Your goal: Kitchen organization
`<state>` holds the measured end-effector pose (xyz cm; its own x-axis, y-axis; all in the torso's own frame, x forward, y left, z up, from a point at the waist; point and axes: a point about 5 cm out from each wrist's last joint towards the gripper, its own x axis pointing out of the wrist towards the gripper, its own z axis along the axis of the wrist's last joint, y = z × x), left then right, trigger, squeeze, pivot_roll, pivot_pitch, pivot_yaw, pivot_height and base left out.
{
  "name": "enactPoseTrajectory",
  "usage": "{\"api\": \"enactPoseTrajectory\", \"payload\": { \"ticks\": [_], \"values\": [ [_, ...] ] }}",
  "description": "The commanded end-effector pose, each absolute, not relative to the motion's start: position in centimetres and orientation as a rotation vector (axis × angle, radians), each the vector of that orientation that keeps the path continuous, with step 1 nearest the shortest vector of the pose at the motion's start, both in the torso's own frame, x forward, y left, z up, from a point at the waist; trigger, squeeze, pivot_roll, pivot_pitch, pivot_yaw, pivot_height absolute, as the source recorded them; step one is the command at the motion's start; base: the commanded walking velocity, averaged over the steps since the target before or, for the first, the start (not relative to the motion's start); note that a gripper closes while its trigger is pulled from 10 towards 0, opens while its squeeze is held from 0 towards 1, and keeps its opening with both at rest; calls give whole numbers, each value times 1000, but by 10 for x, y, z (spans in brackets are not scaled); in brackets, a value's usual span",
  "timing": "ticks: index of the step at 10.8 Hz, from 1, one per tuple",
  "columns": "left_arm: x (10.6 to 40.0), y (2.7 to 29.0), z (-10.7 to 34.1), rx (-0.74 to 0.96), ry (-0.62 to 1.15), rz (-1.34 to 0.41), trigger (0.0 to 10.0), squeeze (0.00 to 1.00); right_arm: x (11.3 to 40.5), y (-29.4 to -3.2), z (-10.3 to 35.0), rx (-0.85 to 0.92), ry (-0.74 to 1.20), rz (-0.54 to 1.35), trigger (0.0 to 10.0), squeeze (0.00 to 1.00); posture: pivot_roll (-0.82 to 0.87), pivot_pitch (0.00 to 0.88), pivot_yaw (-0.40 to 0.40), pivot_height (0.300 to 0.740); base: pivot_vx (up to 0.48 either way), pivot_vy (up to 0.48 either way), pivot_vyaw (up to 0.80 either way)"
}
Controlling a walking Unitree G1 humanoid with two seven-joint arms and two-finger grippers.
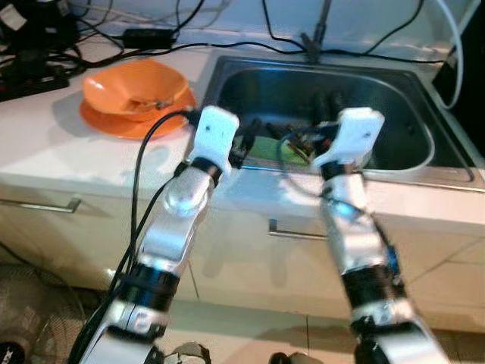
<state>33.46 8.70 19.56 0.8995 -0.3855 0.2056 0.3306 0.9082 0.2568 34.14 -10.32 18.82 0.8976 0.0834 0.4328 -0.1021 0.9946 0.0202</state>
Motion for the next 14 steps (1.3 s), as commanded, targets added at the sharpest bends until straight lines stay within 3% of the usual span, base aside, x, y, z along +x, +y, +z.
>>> {"api": "enactPoseTrajectory", "payload": {
  "ticks": [1,3,5,10,14],
  "values": [
    [331,88,200,270,-306,-356,10000,0,339,-103,192,32,-454,101,10000,0,79,100,-33,740,0,0,0],
    [322,96,208,376,-383,-305,10000,0,334,-97,188,25,-440,130,10000,0,84,105,-36,740,0,0,0],
    [325,112,212,605,-412,-206,10000,0,333,-92,183,32,-401,142,10000,0,96,105,-41,740,0,0,0],
    [349,131,231,718,-386,-5,10000,0,335,-96,178,29,-360,118,10000,0,89,97,-37,740,0,0,0],
    [360,150,239,670,-323,75,10000,0,336,-97,178,30,-353,111,10000,0,88,96,-34,740,0,0,0]
  ]
}}
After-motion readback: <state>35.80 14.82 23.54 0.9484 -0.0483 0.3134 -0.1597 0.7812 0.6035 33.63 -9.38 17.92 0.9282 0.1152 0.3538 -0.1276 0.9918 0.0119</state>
